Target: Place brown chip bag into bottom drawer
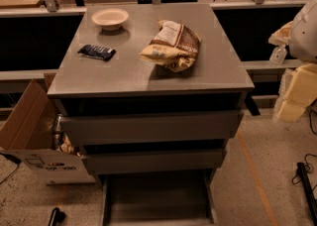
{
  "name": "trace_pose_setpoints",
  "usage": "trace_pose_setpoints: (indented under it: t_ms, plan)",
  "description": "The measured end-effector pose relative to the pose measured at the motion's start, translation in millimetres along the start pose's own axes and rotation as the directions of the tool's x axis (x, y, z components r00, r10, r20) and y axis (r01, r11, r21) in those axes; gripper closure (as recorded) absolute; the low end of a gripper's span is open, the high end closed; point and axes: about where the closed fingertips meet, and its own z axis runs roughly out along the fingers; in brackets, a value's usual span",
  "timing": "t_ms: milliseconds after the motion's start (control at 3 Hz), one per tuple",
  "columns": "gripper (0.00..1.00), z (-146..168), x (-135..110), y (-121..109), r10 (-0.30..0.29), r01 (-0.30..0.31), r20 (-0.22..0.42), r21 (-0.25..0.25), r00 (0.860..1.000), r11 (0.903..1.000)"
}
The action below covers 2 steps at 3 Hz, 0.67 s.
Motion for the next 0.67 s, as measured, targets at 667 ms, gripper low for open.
trace_pose_setpoints:
  t_ms: [667]
  plan:
    - [0.0, 7, -17, -19, -0.023, 0.021, 0.04, 0.037, 0.999, 0.9991]
